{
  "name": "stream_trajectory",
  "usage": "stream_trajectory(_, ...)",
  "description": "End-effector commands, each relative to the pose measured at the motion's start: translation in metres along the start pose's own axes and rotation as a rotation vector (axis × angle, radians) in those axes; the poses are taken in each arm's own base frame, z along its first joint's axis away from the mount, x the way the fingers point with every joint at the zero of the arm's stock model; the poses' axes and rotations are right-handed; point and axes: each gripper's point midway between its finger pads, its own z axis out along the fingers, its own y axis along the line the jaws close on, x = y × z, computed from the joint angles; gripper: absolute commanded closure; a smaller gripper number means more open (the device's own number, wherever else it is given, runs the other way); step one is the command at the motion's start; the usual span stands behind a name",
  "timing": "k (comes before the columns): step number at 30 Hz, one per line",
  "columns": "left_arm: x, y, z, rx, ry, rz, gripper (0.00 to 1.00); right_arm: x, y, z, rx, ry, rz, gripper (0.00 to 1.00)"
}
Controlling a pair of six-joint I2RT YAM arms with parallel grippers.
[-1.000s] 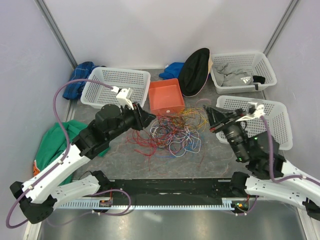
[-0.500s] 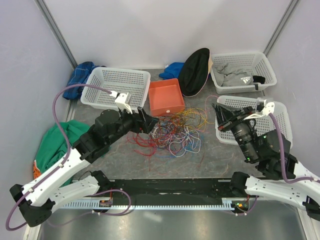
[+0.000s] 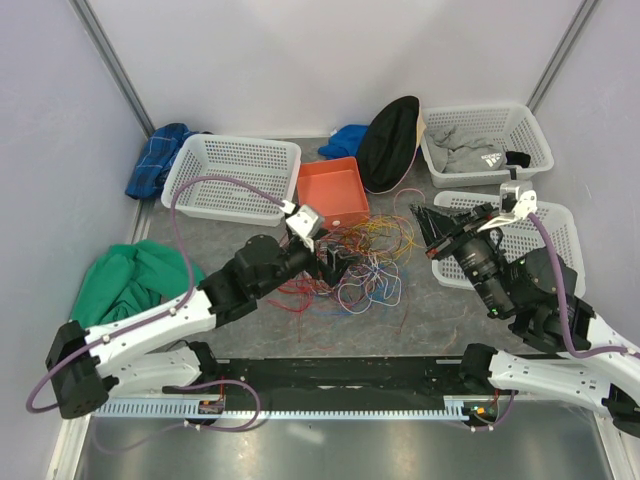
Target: Untangle the cables
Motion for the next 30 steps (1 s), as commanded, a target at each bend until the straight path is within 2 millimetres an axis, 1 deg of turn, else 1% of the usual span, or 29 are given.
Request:
stream_trajectory(1, -0.019, 0.029, 0.018, -0.152, -0.076, 0.182, 0.01, -0.017, 0.014, -0.002, -0.055, -0.014, 0.040, 1.00)
stream_trajectory(2, -0.009, 0.040, 0.025, -0.209, -0.042, 0.188, 0.02, -0.018, 0.015, -0.003, -0.059, -0.015, 0.043, 1.00)
stream_trajectory(3, -0.012, 0.043, 0.029, -0.231, -0.039, 0.189, 0.02, -0.019, 0.015, -0.003, -0.061, -0.016, 0.044, 1.00)
stream_trajectory(5, -0.005, 0.051, 0.038, -0.264, -0.016, 0.228, 0.03, -0.019, 0.016, -0.004, -0.071, -0.014, 0.049, 1.00)
stream_trajectory(7, -0.004, 0.054, 0.044, -0.280, -0.021, 0.234, 0.04, -0.021, 0.017, -0.007, -0.078, -0.018, 0.059, 1.00)
stream_trajectory(8, -0.002, 0.063, 0.046, -0.306, -0.014, 0.230, 0.05, -0.021, 0.017, -0.008, -0.084, -0.016, 0.061, 1.00)
stream_trajectory(9, 0.000, 0.067, 0.052, -0.316, -0.005, 0.225, 0.06, -0.022, 0.017, -0.009, -0.086, -0.018, 0.065, 1.00)
stream_trajectory(11, 0.001, 0.074, 0.059, -0.321, -0.001, 0.201, 0.09, -0.023, 0.017, -0.011, -0.089, -0.015, 0.071, 1.00)
stream_trajectory(12, 0.000, 0.073, 0.063, -0.308, -0.007, 0.199, 0.11, -0.024, 0.016, -0.013, -0.089, -0.016, 0.072, 1.00)
stream_trajectory(14, -0.003, 0.071, 0.067, -0.294, -0.011, 0.198, 0.29, -0.025, 0.014, -0.015, -0.085, -0.018, 0.073, 1.00)
stream_trajectory(15, -0.005, 0.071, 0.068, -0.297, -0.012, 0.198, 0.41, -0.027, 0.010, -0.017, -0.075, -0.023, 0.074, 1.00)
stream_trajectory(16, -0.007, 0.071, 0.066, -0.300, -0.019, 0.197, 0.65, -0.027, 0.009, -0.018, -0.072, -0.022, 0.074, 1.00)
stream_trajectory(17, -0.010, 0.071, 0.064, -0.301, -0.025, 0.196, 0.81, -0.026, 0.007, -0.019, -0.064, -0.023, 0.073, 1.00)
stream_trajectory(18, -0.011, 0.070, 0.061, -0.302, -0.022, 0.179, 0.98, -0.027, 0.003, -0.021, -0.056, -0.028, 0.072, 1.00)
stream_trajectory(19, -0.021, 0.067, 0.055, -0.300, -0.047, 0.158, 0.98, -0.026, 0.001, -0.021, -0.047, -0.029, 0.072, 1.00)
stream_trajectory(21, -0.032, 0.063, 0.047, -0.290, -0.061, 0.138, 0.98, -0.021, -0.003, -0.022, -0.034, -0.023, 0.065, 1.00)
stream_trajectory(22, -0.032, 0.061, 0.041, -0.288, -0.040, 0.116, 0.98, -0.019, -0.006, -0.022, -0.023, -0.023, 0.062, 1.00)
stream_trajectory(23, -0.044, 0.059, 0.031, -0.287, -0.057, 0.093, 0.98, -0.016, -0.009, -0.023, -0.014, -0.017, 0.055, 1.00)
stream_trajectory(24, -0.068, 0.053, 0.026, -0.282, -0.088, 0.066, 0.98, -0.009, -0.012, -0.022, 0.000, -0.004, 0.050, 1.00)
stream_trajectory(25, -0.063, 0.052, 0.019, -0.287, -0.028, 0.038, 0.98, -0.005, -0.015, -0.022, 0.011, 0.001, 0.048, 1.00)
stream_trajectory(26, -0.071, 0.045, 0.014, -0.258, -0.009, 0.027, 0.98, 0.001, -0.020, -0.021, 0.040, 0.009, 0.037, 1.00)
stream_trajectory(27, -0.104, 0.033, 0.009, -0.225, -0.044, 0.011, 0.98, 0.009, -0.023, -0.019, 0.053, 0.026, 0.027, 0.92)
stream_trajectory(28, -0.115, 0.027, 0.006, -0.203, -0.045, -0.009, 0.98, 0.015, -0.024, -0.017, 0.065, 0.037, 0.020, 0.81)
stream_trajectory(29, -0.116, 0.018, 0.002, -0.166, -0.005, -0.016, 0.98, 0.021, -0.027, -0.016, 0.080, 0.053, 0.010, 0.68)
stream_trajectory(30, -0.145, 0.009, -0.002, -0.138, -0.048, -0.031, 0.98, 0.029, -0.026, -0.012, 0.089, 0.078, -0.004, 0.45)
